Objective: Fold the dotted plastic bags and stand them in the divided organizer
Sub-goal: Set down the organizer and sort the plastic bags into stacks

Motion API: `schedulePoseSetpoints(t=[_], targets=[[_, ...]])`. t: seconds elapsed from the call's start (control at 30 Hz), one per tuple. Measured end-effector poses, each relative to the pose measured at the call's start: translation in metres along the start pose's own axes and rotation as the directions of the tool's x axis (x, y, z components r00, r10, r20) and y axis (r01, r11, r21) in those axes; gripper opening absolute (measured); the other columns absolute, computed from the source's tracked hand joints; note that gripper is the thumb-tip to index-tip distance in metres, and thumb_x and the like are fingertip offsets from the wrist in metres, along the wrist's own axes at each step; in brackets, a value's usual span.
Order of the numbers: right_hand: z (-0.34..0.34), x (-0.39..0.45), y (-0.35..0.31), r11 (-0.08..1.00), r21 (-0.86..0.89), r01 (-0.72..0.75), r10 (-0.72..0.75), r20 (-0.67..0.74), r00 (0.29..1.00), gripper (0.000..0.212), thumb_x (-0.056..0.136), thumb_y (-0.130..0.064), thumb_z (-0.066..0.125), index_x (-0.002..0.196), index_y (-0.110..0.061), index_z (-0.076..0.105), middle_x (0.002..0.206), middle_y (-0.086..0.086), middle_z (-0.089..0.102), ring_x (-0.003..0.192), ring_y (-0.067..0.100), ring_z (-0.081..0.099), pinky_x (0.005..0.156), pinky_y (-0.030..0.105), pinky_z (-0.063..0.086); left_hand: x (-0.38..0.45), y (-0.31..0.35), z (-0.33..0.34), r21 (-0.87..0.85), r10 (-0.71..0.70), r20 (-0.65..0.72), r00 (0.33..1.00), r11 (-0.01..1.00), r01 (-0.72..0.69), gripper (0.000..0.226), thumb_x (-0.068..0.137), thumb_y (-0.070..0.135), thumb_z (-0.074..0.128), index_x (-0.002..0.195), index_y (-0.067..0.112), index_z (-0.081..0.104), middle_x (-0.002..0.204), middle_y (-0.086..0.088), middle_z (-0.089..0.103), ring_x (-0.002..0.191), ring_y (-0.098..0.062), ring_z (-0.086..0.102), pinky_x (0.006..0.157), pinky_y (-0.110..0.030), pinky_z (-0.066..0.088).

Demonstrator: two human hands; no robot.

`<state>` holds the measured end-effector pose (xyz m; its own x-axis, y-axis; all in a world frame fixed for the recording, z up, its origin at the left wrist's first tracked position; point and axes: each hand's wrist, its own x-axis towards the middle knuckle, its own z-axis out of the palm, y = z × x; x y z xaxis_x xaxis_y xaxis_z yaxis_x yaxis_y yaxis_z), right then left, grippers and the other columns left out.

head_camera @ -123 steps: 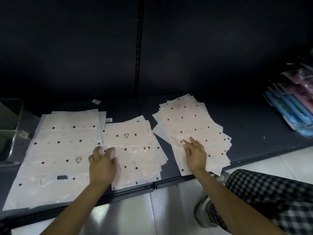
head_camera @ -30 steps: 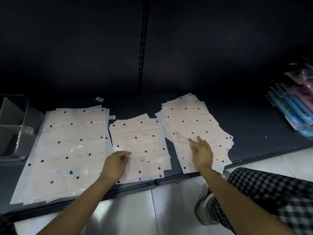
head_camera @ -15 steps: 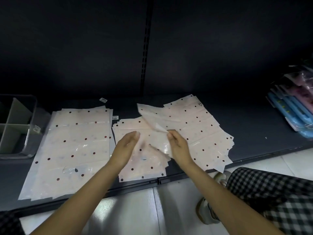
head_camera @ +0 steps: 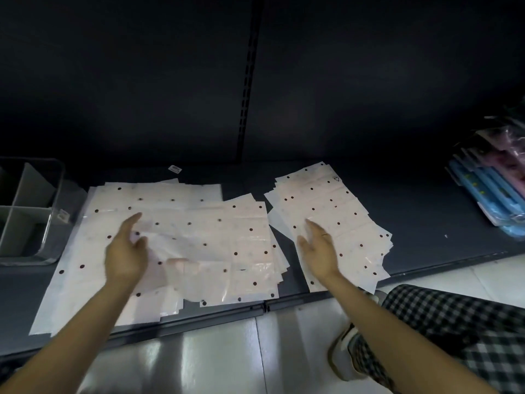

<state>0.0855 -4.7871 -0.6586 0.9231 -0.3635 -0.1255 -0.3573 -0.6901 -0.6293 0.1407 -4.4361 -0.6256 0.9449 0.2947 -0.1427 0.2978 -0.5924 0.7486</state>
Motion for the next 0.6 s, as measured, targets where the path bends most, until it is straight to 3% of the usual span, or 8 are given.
schedulePoseSetpoints(t=[0.07,0.13,0.27,0.33,0.4,0.47,0.6], targets=[[-0.016,0.015,0.024,0.987,-0.129,-0.097,0.095,-0.019,0.995,0.054,0.097,-0.03,0.047,0.147,-0.017,0.029,0.153,0.005,0.027,0.141,0.022,0.022,0.114,0.036,0.026,0.008,-0.018,-0.016,0.111,0.049,-0.021,0.999,0.993,-0.047,0.044,0.095,0.001,0.046,0.135,0.02,0.049,0.119,-0.026,0.059,0.07,-0.034,0.057,0.061,-0.036,0.046],[-0.028,0.029,0.042,0.959,-0.244,-0.145,0.139,-0.041,0.989,0.056,0.097,-0.034,0.047,0.147,-0.018,0.029,0.155,0.004,0.024,0.141,0.023,0.021,0.112,0.037,0.027,0.016,-0.035,-0.03,0.215,0.061,-0.02,0.998,0.975,-0.055,0.041,0.094,0.001,0.046,0.131,0.018,0.053,0.122,-0.024,0.057,0.092,-0.044,0.059,0.072,-0.046,0.049],[-0.034,0.049,0.055,0.894,-0.403,-0.196,0.19,-0.055,0.98,0.049,0.096,-0.036,0.047,0.141,-0.017,0.038,0.146,0.008,0.035,0.129,0.031,0.035,0.097,0.038,0.038,0.024,-0.057,-0.043,0.365,-0.028,-0.036,0.999,0.93,0.039,0.035,0.094,0.007,0.049,0.128,0.016,0.055,0.124,-0.026,0.045,0.091,-0.048,0.055,0.077,-0.058,0.049],[-0.032,0.053,0.056,0.862,-0.468,-0.194,0.166,-0.1,0.981,0.042,0.096,-0.036,0.048,0.134,-0.017,0.047,0.139,0.01,0.042,0.122,0.031,0.039,0.091,0.038,0.039,0.022,-0.062,-0.042,0.439,-0.03,-0.082,0.996,0.896,0.062,0.034,0.093,0.011,0.054,0.126,0.015,0.056,0.128,-0.024,0.039,0.101,-0.05,0.049,0.081,-0.06,0.047],[-0.031,0.054,0.055,0.836,-0.518,-0.182,0.105,-0.174,0.979,0.033,0.095,-0.03,0.05,0.125,-0.018,0.058,0.127,0.009,0.052,0.116,0.03,0.044,0.088,0.038,0.04,0.018,-0.063,-0.037,0.554,0.088,-0.09,0.992,0.832,-0.023,0.037,0.087,0.01,0.063,0.123,0.012,0.059,0.129,-0.026,0.042,0.109,-0.053,0.041,0.087,-0.062,0.041],[-0.032,0.054,0.053,0.829,-0.534,-0.164,0.049,-0.223,0.973,0.027,0.095,-0.023,0.051,0.116,-0.017,0.065,0.117,0.008,0.059,0.113,0.028,0.045,0.086,0.037,0.04,0.011,-0.058,-0.028,0.619,0.231,-0.009,0.973,0.765,-0.176,0.042,0.081,0.008,0.069,0.122,0.011,0.061,0.132,-0.026,0.047,0.115,-0.055,0.039,0.091,-0.064,0.033],[-0.028,0.046,0.027,0.96,-0.277,-0.038,-0.059,-0.333,0.941,0.026,0.098,-0.015,0.044,0.111,-0.005,0.064,0.113,0.015,0.063,0.11,0.033,0.049,0.09,0.039,0.038,-0.007,-0.033,-0.002,0.474,0.424,0.17,0.889,0.756,-0.451,0.045,0.076,-0.003,0.071,0.119,0.003,0.063,0.127,-0.027,0.055,0.116,-0.051,0.046,0.092,-0.06,0.04]])
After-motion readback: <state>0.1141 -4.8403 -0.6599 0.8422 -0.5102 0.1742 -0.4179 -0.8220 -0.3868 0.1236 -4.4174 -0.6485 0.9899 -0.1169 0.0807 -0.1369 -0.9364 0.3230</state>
